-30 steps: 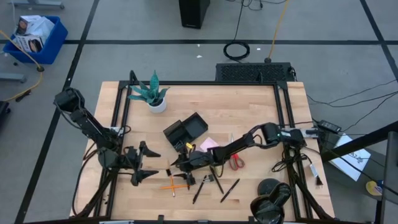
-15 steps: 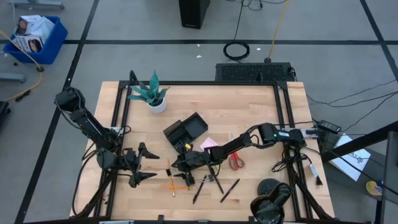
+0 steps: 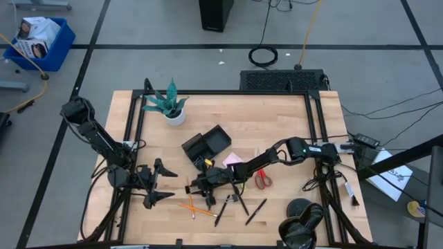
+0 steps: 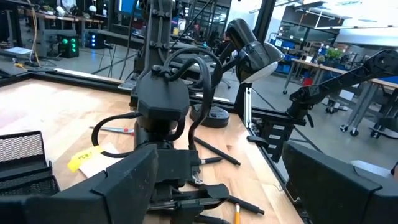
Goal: Pick and place office supplies into organizer
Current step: Put the black binder clip into the black desk organizer
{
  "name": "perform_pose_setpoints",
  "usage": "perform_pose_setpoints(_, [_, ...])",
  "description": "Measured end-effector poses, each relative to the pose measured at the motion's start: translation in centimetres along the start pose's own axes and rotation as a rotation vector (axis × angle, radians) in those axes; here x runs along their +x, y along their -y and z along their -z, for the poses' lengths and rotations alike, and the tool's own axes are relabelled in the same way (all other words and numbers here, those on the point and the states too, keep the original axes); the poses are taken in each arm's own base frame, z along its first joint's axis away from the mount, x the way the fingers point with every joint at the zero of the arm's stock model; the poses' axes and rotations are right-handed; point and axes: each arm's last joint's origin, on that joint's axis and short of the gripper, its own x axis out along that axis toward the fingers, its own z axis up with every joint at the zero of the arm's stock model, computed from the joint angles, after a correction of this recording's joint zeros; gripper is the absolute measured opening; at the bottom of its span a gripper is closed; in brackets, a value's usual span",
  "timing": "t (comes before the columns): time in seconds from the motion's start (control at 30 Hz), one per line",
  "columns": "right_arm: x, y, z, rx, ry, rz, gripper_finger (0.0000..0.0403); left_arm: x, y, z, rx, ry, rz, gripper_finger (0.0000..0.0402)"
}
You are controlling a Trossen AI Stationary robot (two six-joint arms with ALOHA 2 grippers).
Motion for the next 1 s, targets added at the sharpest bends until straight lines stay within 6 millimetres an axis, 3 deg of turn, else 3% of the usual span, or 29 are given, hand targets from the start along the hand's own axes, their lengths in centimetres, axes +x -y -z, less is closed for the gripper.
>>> perform_pose_setpoints(0.2, [0.0,0.0,0.0,0.0,0.004,0.001,0.0056,0.0,0.1,0.0,0.001,-0.006,0.021,0.0349])
perform_pose_setpoints(0.33, [0.0,0.1,-0.1,-0.004,0.008,0.008,0.0029,0.0,0.1,0.0,0.001,-0.006,0.022,0.0349])
perform_pose_setpoints(0.63, [-0.3,0.2,-0.7,0.001,0.032,0.012,0.0051,0.0,0.1,0.0,0.001,-0.006,0.023,0.0349])
perform_pose_setpoints(1.0, [-0.9,-0.1,-2.4,-0.011,0.074,0.006,0.004,0.0,0.1,0.0,0.005,-0.007,0.025,0.0349])
